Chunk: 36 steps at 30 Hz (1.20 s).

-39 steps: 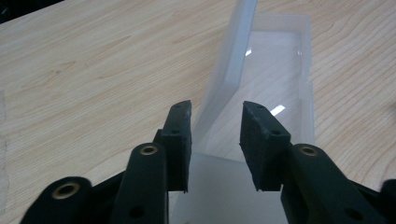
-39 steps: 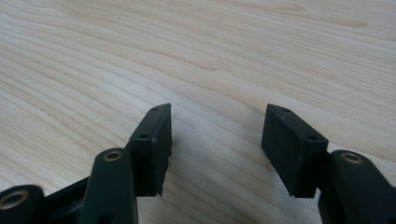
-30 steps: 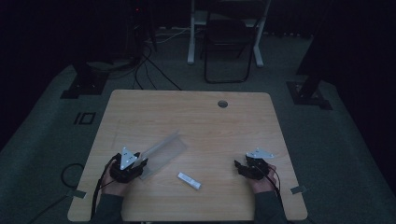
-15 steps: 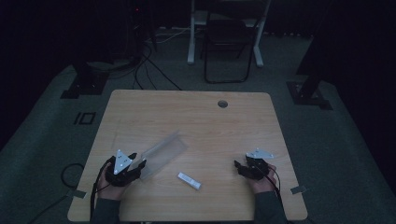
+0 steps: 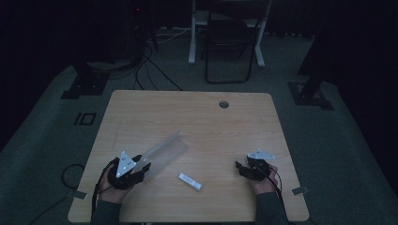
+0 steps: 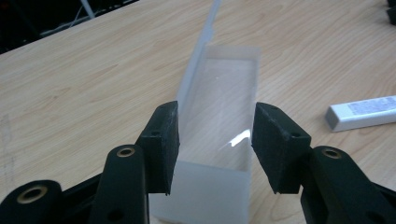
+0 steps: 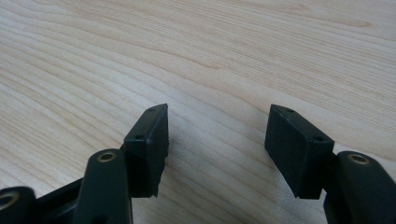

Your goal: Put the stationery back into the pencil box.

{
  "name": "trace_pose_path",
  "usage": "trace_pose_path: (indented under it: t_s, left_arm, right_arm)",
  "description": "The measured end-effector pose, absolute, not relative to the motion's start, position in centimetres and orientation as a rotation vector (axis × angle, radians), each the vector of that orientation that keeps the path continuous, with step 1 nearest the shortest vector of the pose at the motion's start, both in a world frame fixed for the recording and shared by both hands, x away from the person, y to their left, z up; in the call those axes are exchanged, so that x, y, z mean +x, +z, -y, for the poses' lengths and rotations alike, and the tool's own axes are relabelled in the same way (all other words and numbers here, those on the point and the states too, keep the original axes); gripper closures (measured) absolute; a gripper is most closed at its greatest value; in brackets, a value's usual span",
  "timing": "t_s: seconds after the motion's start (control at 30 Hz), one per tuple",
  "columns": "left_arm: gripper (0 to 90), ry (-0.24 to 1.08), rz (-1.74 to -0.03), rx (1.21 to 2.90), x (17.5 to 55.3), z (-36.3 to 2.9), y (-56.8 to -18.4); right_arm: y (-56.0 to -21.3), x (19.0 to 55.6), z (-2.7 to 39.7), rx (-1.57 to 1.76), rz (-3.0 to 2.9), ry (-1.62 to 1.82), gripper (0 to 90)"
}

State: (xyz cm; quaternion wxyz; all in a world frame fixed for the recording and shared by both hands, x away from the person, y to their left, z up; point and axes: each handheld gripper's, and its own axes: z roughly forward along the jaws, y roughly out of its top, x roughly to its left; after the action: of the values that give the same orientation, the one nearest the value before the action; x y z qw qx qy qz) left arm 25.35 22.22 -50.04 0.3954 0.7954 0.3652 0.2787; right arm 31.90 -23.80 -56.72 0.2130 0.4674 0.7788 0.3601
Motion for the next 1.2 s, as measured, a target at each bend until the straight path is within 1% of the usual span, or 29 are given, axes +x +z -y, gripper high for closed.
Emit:
trace_pose_path:
  t_s: [0.47,0.83,1.2]
  left_arm:
    - [50.3,0.629,-0.868,2.043,25.4,-21.0,-49.6]
    - [49.7,0.589,-0.842,2.061,25.5,-19.8,-49.9]
    - [49.5,0.549,-0.773,2.095,25.7,-18.3,-50.5]
  right_arm:
    - [-56.7,31.9,23.8,1.297,-2.163,1.0,39.3]
    - [-56.7,31.9,23.8,1.297,-2.164,1.001,39.1]
    - [-56.7,31.9,23.8,1.296,-2.164,1.001,39.1]
